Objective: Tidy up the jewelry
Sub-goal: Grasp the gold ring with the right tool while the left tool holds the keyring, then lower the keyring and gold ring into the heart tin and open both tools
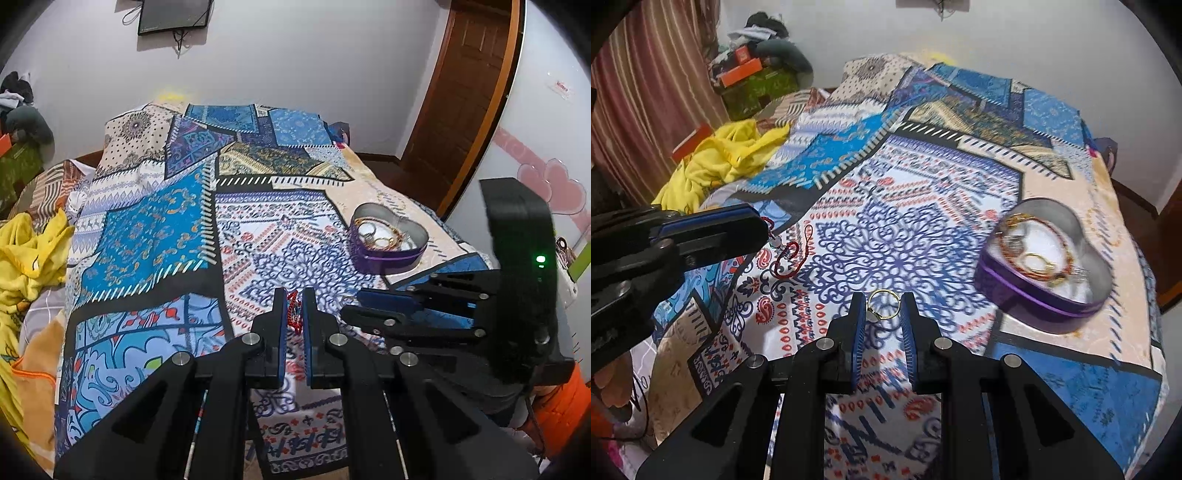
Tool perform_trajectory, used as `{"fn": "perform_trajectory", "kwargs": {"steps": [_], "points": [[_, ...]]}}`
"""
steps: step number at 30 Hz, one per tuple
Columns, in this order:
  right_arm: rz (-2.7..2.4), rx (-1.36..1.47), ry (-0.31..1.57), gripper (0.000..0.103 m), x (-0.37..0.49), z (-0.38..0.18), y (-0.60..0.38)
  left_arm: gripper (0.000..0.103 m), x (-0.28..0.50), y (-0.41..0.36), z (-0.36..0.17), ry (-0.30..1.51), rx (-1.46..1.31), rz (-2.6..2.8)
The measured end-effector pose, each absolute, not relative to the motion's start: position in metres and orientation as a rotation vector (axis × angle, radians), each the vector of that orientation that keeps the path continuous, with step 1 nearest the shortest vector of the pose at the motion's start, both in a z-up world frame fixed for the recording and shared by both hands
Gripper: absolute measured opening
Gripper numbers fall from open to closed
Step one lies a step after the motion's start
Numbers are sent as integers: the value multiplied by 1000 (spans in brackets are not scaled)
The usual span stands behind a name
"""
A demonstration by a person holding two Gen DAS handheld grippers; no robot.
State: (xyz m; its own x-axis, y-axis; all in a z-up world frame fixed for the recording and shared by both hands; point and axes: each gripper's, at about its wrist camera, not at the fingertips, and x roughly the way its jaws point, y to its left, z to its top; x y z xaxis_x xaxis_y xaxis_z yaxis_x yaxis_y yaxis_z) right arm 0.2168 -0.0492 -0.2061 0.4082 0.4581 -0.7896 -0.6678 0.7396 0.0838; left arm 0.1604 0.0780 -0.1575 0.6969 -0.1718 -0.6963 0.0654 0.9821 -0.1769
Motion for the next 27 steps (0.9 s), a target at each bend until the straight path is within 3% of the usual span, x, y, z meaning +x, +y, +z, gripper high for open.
{"fn": "perform_trajectory", "kwargs": {"steps": [27], "points": [[571, -56, 746, 17, 245, -162, -141, 6, 222, 12, -132, 750, -132, -253]]}}
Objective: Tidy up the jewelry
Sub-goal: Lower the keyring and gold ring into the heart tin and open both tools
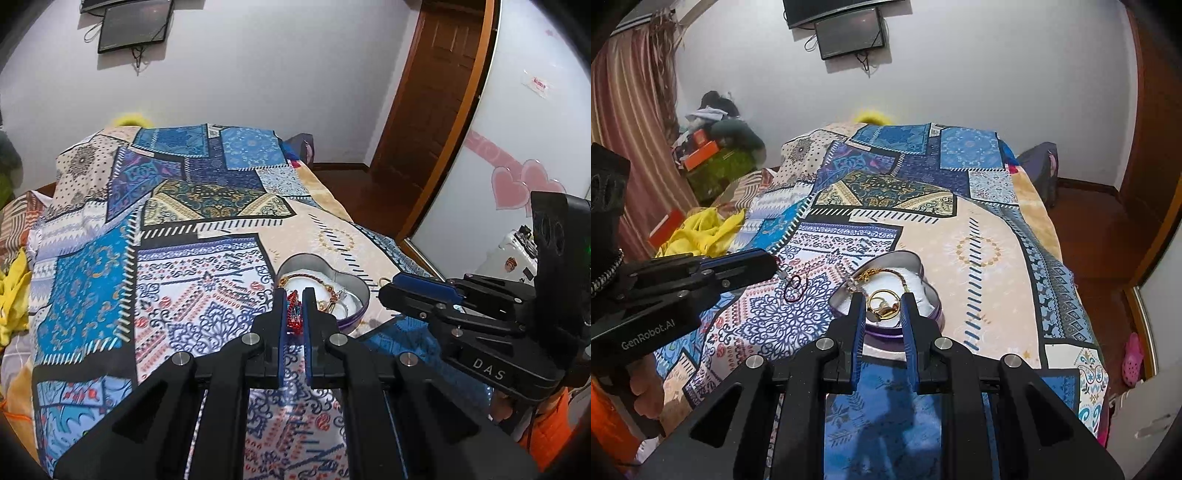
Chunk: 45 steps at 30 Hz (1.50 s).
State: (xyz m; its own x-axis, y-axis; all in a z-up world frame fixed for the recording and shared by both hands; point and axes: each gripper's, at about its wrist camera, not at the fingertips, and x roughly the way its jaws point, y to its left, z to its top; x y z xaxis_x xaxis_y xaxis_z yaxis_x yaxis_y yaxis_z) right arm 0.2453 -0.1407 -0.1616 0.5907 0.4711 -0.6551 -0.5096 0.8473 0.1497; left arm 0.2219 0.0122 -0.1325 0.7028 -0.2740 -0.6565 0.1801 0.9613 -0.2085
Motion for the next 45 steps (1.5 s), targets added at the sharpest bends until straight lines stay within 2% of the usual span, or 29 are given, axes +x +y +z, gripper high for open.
{"fn": "perform_trajectory", "kwargs": {"steps": [21, 36, 41, 45], "points": [[577, -83, 802, 18, 275, -184, -139, 6, 277, -16, -162, 828, -98, -330], [592, -110, 825, 18, 280, -188, -134, 6, 283, -10, -164, 853, -114, -334], [573, -121, 805, 25, 275, -180, -135, 13, 274, -4, -155, 828, -113, -312], [564, -127, 776, 26, 267, -168, -137, 16, 261, -1, -141, 792, -96, -291]]}}
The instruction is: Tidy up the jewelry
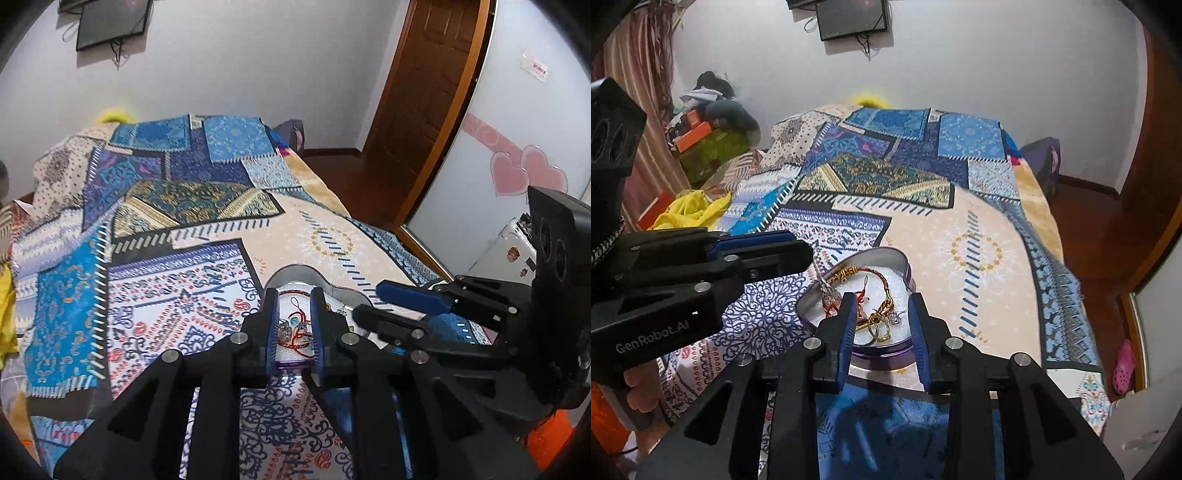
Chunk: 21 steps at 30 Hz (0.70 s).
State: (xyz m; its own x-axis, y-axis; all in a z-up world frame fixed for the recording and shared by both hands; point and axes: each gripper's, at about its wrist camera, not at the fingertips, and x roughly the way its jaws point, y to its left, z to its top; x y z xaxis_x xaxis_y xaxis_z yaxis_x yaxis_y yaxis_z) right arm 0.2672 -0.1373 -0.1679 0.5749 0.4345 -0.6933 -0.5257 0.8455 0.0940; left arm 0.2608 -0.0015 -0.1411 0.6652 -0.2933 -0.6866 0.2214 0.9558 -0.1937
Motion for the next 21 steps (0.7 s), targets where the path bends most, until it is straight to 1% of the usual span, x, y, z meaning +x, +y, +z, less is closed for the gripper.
{"fn": "perform_trajectory", "kwargs": {"steps": [4, 7, 13, 15, 19, 21], "points": [[549, -113, 731, 26, 255, -148, -144, 20, 243, 1, -122, 747, -82, -271], [534, -105, 687, 26, 244, -132, -149, 25, 227, 2, -104, 703, -83, -260], [494, -73, 543, 26, 205, -82, -165, 30, 186, 4, -60, 582, -77, -228], [486, -60, 493, 26, 191, -67, -169, 36, 172, 4, -45, 541, -73, -220], [466, -40, 378, 26, 157, -37, -176, 39, 137, 2, -16, 441, -65, -196], [458, -32, 321, 26, 139, -25, -179, 45, 120, 1, -6, 391, -57, -177]]}}
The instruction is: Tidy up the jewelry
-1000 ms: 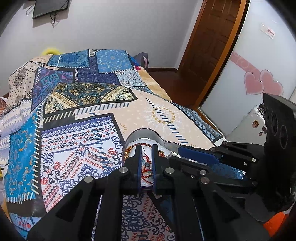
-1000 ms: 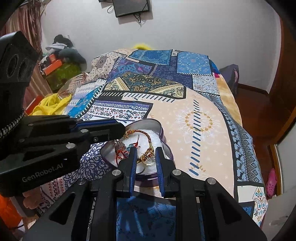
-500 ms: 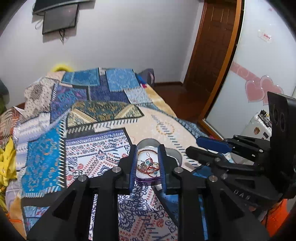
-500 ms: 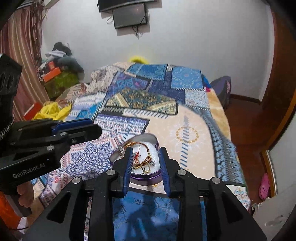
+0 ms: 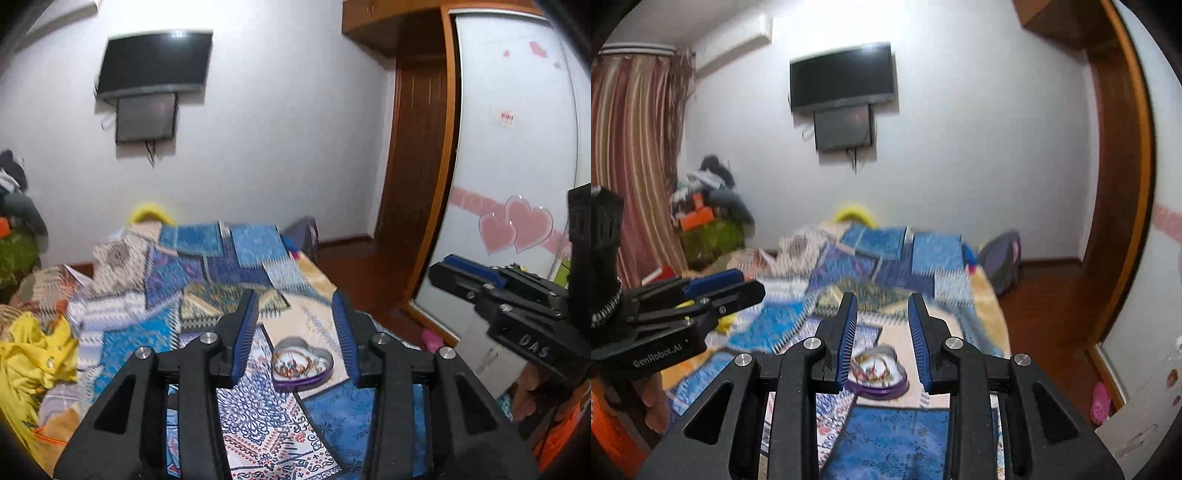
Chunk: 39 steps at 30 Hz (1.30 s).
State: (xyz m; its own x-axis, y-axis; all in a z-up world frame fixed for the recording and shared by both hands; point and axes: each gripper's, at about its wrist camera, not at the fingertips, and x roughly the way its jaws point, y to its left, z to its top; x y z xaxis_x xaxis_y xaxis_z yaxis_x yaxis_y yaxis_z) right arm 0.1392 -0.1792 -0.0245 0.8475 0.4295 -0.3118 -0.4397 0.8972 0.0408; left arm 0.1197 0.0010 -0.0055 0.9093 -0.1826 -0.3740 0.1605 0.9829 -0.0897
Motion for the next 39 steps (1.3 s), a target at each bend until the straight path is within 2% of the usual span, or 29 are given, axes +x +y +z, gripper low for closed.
{"fn": "perform_trajectory", "kwargs": {"steps": [4, 6, 10, 12, 15, 17, 39], "points": [[448, -23, 228, 26, 111, -9, -180, 56, 85, 2, 13, 294, -65, -139], [442, -18, 186, 26, 97, -2, -180, 66, 73, 4, 18, 263, -82, -123], [421, -15, 123, 49, 81, 2, -177, 75, 51, 9, 27, 204, -101, -90], [409, -14, 95, 57, 75, 3, -175, 88, 41, 10, 29, 182, -98, -74], [394, -10, 75, 71, 74, 1, -172, 95, 29, 9, 30, 147, -86, -49], [375, -7, 65, 84, 72, -1, -170, 96, 24, 8, 30, 136, -72, -37], [328, -24, 113, 86, 60, -13, -180, 98, 15, 3, 22, 168, -75, -46]]}}
